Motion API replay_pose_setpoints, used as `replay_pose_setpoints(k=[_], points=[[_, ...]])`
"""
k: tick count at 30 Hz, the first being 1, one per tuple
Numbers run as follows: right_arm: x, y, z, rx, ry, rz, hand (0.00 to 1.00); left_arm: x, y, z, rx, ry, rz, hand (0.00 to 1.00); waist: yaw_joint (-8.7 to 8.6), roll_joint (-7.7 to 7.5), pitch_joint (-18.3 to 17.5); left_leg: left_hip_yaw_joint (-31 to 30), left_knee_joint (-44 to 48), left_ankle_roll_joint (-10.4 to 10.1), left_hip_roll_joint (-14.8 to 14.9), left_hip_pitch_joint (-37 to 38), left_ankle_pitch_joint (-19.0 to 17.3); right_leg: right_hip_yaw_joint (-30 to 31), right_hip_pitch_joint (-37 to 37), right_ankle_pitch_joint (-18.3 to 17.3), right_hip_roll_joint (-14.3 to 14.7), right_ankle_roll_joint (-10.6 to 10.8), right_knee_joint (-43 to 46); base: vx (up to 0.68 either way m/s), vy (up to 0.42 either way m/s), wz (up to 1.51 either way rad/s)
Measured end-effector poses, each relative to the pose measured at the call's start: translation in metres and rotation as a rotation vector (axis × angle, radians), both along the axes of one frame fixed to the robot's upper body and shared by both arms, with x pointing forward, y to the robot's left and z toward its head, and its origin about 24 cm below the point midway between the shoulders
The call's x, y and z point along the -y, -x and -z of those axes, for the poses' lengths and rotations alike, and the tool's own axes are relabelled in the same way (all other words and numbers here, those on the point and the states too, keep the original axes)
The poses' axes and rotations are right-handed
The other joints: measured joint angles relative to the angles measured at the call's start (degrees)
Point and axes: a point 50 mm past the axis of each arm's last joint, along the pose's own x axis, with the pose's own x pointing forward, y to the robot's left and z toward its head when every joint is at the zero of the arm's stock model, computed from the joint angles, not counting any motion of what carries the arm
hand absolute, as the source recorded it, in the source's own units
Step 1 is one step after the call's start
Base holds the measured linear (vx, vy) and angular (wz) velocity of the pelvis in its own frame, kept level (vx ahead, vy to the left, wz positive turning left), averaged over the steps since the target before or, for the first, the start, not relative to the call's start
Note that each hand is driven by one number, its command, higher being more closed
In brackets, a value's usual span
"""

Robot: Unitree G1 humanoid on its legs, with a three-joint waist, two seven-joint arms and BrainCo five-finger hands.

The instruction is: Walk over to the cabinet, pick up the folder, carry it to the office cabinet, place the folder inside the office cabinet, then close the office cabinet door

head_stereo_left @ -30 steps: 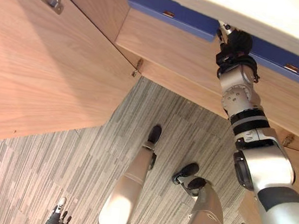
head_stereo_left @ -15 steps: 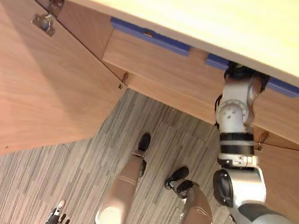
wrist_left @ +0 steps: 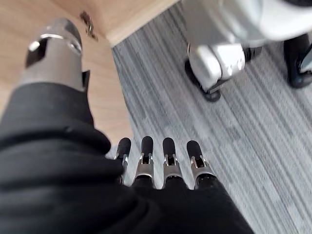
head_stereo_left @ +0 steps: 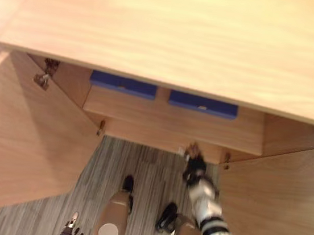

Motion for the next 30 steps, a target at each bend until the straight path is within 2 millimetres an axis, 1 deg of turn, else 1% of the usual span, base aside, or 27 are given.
replay_pose_setpoints(k=[1, 2, 3, 4, 5, 6, 7, 8, 9, 10, 11, 12, 13, 14, 15, 16, 19, 20, 21, 22, 23, 24, 26, 30], points=[[0.0, 0.013, 0.012, -0.055, -0.011, 0.007, 0.0, 0.001, 0.0, 0.001, -0.005, 0.002, -0.004, 0.0, 0.01, -0.45, -0.9, 0.7, -0.5, 0.0, 0.3, 1.1, 0.0, 0.2, 0.7, 0.4, 0.1, 0.1, -0.8, 0.11, 0.042, -0.66], [0.004, 0.045, 0.037, -0.185, -0.027, 0.039, 0.0, 0.001, 0.003, 0.002, -0.027, -0.001, -0.004, 0.0, -0.18, -0.84, -3.3, 3.2, -2.1, 0.1, 1.3, 4.0, 0.0, 0.0, 2.4, 1.8, 0.4, 0.9, -2.8, 0.08, 0.028, -0.65], [0.004, 0.049, 0.04, -0.203, -0.026, 0.042, 0.0, 0.001, 0.003, 0.002, -0.029, -0.003, -0.002, 0.0, -0.2, -0.82, -3.8, 3.5, -2.4, 0.1, 1.5, 4.4, 0.0, -0.3, 2.6, 2.1, 0.4, 1.1, -3.1, 0.05, 0.019, -0.92], [0.01, 0.067, 0.053, -0.283, -0.026, 0.067, 0.0, 0.003, 0.002, 0.002, -0.033, -0.006, -0.001, 0.0, -0.29, -0.74, -5.5, 5.9, -3.6, 0.3, 2.5, 6.3, 0.1, -1.9, 3.4, 2.7, -0.1, 1.4, -4.4, 0.03, 0.014, -0.76], [0.013, 0.077, 0.059, -0.326, -0.019, 0.078, 0.0, 0.004, 0.001, 0.003, -0.035, -0.008, -0.007, 0.0, -0.28, -0.68, -6.4, 7.5, -4.5, 0.4, 3.2, 7.5, 0.2, -3.9, 3.9, 2.6, -1.1, 1.2, -4.2, -0.02, -0.012, -1.19], [0.018, 0.089, 0.066, -0.38, 0.001, 0.09, 0.0, 0.004, 0.0, 0.002, -0.039, -0.021, -0.01, 0.0, -0.35, -0.32, -7.5, 10.0, -5.5, 0.3, 4.6, 9.7, 0.3, -8.1, 5.5, 2.4, -4.3, 0.2, -2.0, -0.05, -0.056, -1.11], [0.023, 0.101, 0.072, -0.428, 0.014, 0.106, 0.0, 0.005, -0.002, 0.002, -0.049, -0.034, -0.004, 0.0, -0.47, 0.11, -8.9, 11.6, -6.5, -0.3, 5.8, 11.3, 0.6, -11.1, 7.1, 2.2, -7.7, -0.1, 1.2, -0.06, -0.058, -1.0], [0.026, 0.109, 0.074, -0.455, 0.021, 0.119, 0.0, 0.004, -0.004, 0.002, -0.049, -0.045, 0.001, 0.0, -0.59, -0.02, -10.1, 12.2, -6.5, -0.7, 6.7, 11.4, 0.6, -12.2, 8.0, 2.4, -9.6, -0.2, 2.7, -0.01, -0.185, -0.69], [0.031, 0.12, 0.078, -0.489, 0.015, 0.158, 0.0, 0.001, -0.009, 0.0, -0.045, -0.061, -0.003, 0.0, -0.62, -0.98, -11.5, 13.2, -6.3, -2.1, 7.6, 11.8, 0.9, -14.4, 10.4, 7.7, -12.5, -1.8, 2.5, -0.01, -0.271, -0.71], [0.038, 0.127, 0.081, -0.53, 0.018, 0.199, 0.0, 0.001, -0.013, 0.0, -0.048, -0.06, -0.023, 0.0, -0.45, -1.07, -12.9, 14.2, -7.7, -3.6, 8.9, 12.5, 1.3, -16.0, 11.0, 7.7, -10.0, 1.1, -1.6, -0.01, -0.32, -0.67], [0.041, 0.129, 0.082, -0.537, 0.022, 0.209, 0.0, 0.002, -0.011, 0.001, -0.054, -0.056, -0.024, 0.0, -0.41, -1.02, -13.3, 14.4, -8.5, -3.7, 9.0, 12.9, 1.4, -16.3, 10.9, 7.7, -9.5, 1.1, -2.2, -0.02, -0.237, -0.93], [0.051, 0.133, 0.082, -0.55, 0.033, 0.247, 0.0, 0.006, -0.005, 0.004, -0.08, -0.043, -0.026, 0.0, -0.18, -0.26, -14.7, 15.3, -11.6, -3.1, 8.9, 14.2, 2.6, -16.9, 11.0, 7.8, -7.4, 1.0, -6.7, -0.01, -0.166, -1.04], [0.06, 0.137, 0.082, -0.557, 0.048, 0.274, 0.0, 0.011, -0.001, 0.006, -0.104, -0.031, -0.029, 0.0, -0.2, 0.74, -15.6, 16.8, -14.1, -3.4, 9.0, 15.3, 3.9, -16.6, 11.3, 9.0, -5.5, 2.7, -11.5, -0.03, -0.134, -1.06], [0.064, 0.139, 0.082, -0.564, 0.057, 0.285, 0.0, 0.013, 0.0, 0.007, -0.115, -0.025, -0.024, 0.0, -0.49, 1.36, -16.0, 17.6, -15.1, -3.5, 9.1, 15.8, 4.4, -16.1, 11.4, 10.1, -4.5, 3.0, -13.7, -0.03, -0.094, -0.79], [0.07, 0.147, 0.083, -0.583, 0.064, 0.317, 0.0, 0.017, 0.0, 0.008, -0.127, -0.022, -0.004, 0.0, -0.74, 2.09, -16.5, 18.6, -16.8, -3.6, 9.1, 16.5, 4.7, -15.0, 11.6, 12.3, -2.6, 2.8, -17.4, -0.04, -0.044, -0.72], [0.072, 0.154, 0.085, -0.61, 0.062, 0.336, 0.0, 0.018, -0.001, 0.008, -0.13, -0.028, 0.014, 0.0, -0.95, 2.14, -16.5, 19.6, -18.0, -4.0, 8.8, 17.3, 5.0, -12.9, 11.7, 14.7, -1.2, 2.6, -21.3, -0.04, -0.028, -0.79], [0.067, 0.164, 0.088, -0.638, 0.017, 0.389, 0.0, 0.014, -0.001, 0.008, -0.148, -0.05, 0.02, 0.0, -1.45, 1.32, -16.1, 22.9, -18.4, -4.7, 8.6, 19.5, 5.2, -9.2, 12.9, 18.0, 0.1, 2.6, -26.5, -0.06, 0.002, -0.77], [0.062, 0.172, 0.09, -0.652, -0.028, 0.44, 0.0, 0.011, 0.0, 0.007, -0.157, -0.062, 0.015, 0.0, -1.94, 0.39, -16.2, 24.5, -18.4, -5.0, 8.3, 20.6, 4.9, -7.5, 13.6, 19.7, 0.5, 2.6, -29.0, -0.04, 0.017, -0.72], [0.061, 0.176, 0.091, -0.657, -0.058, 0.485, 0.0, 0.008, 0.001, 0.007, -0.163, -0.072, 0.011, 0.0, -2.35, -0.12, -16.3, 26.2, -18.3, -5.3, 8.3, 21.2, 4.8, -5.7, 13.2, 20.1, 0.5, 2.6, -29.2, -0.04, 0.013, -0.71], [0.06, 0.178, 0.092, -0.659, -0.077, 0.509, 0.0, 0.005, 0.002, 0.007, -0.169, -0.079, 0.009, 0.0, -2.87, -0.48, -16.3, 26.8, -18.3, -5.5, 8.2, 22.0, 4.8, -5.0, 13.2, 20.2, 0.4, 2.6, -29.2, -0.01, 0.001, -0.55], [0.059, 0.184, 0.093, -0.676, -0.085, 0.524, 0.0, 0.004, 0.002, 0.007, -0.175, -0.084, 0.008, 0.0, -3.51, -0.72, -16.4, 27.5, -18.3, -5.6, 8.2, 22.5, 4.7, -4.2, 13.2, 20.2, 0.5, 2.6, -29.2, 0.0, -0.007, -0.41], [0.059, 0.192, 0.095, -0.698, -0.106, 0.569, 0.0, 0.004, 0.002, 0.007, -0.182, -0.088, 0.011, 0.0, -3.83, -0.63, -16.3, 28.3, -18.3, -5.7, 8.3, 23.2, 4.5, -3.2, 13.2, 20.2, 0.7, 2.6, -29.4, 0.0, -0.018, -0.4], [0.06, 0.2, 0.096, -0.714, -0.128, 0.622, 0.0, 0.005, 0.001, 0.007, -0.181, -0.09, 0.015, 0.0, -4.1, -0.64, -16.3, 29.2, -18.3, -5.8, 8.3, 24.0, 4.2, -2.2, 13.2, 20.2, 0.8, 2.6, -29.5, -0.01, -0.02, -0.33], [0.063, 0.212, 0.096, -0.746, -0.136, 0.688, 0.0, 0.007, 0.001, 0.007, -0.181, -0.09, 0.028, 0.0, -4.9, -0.1, -16.0, 30.9, -16.9, -5.5, 8.9, 25.1, 2.7, 0.5, 12.9, 20.3, 1.3, 2.5, -29.5, -0.01, -0.028, -0.31]])
